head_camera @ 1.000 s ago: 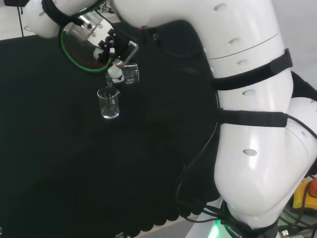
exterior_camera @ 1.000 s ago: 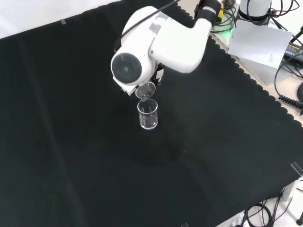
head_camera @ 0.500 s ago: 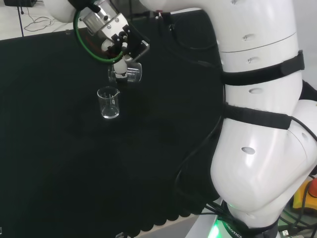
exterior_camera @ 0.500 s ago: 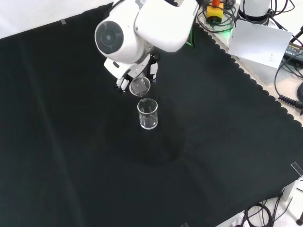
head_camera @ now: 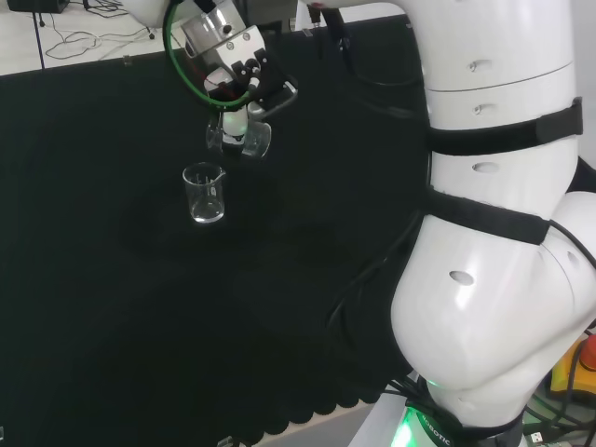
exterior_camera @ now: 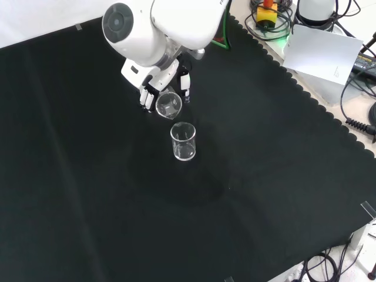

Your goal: Pour the water from the handheld beaker into the one on the table.

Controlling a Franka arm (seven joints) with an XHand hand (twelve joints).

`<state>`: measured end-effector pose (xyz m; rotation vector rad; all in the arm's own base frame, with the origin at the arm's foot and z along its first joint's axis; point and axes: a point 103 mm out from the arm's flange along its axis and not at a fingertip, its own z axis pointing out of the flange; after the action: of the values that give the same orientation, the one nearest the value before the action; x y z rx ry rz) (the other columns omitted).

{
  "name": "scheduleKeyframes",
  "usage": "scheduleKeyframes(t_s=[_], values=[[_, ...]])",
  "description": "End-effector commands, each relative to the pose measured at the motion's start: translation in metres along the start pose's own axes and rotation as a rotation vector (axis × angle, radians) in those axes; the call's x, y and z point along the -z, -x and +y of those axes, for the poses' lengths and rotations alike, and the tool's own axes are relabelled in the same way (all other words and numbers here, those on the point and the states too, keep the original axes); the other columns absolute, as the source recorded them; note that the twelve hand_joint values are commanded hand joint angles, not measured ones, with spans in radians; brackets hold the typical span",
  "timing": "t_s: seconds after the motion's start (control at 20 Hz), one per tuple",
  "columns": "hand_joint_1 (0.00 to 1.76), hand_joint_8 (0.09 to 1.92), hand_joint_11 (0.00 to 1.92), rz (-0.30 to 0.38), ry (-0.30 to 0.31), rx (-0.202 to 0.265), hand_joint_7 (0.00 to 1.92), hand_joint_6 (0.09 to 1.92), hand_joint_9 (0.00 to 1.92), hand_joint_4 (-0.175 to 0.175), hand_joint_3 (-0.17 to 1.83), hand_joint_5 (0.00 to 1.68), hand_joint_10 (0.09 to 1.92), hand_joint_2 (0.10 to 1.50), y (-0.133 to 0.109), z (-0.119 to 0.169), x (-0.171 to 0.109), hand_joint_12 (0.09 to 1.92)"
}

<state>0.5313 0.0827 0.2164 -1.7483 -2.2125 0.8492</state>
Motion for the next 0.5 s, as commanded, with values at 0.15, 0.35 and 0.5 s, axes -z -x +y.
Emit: scheduleKeyframes(t_s=[0.15,0.35,0.5], values=[[1.28,0.64,1.08,0.057,0.041,0.039,1.3,1.02,1.32,-0.129,-0.17,0.97,1.02,1.12,0.007,-0.001,-0.003,0.79],[1.28,0.64,1.08,0.09,0.074,0.053,1.3,1.02,1.32,-0.129,-0.17,0.97,1.02,1.12,0.013,-0.002,-0.002,0.79],[1.28,0.64,1.08,0.131,0.093,0.073,1.3,1.02,1.32,-0.128,-0.17,0.97,1.02,1.12,0.021,-0.001,-0.006,0.79]])
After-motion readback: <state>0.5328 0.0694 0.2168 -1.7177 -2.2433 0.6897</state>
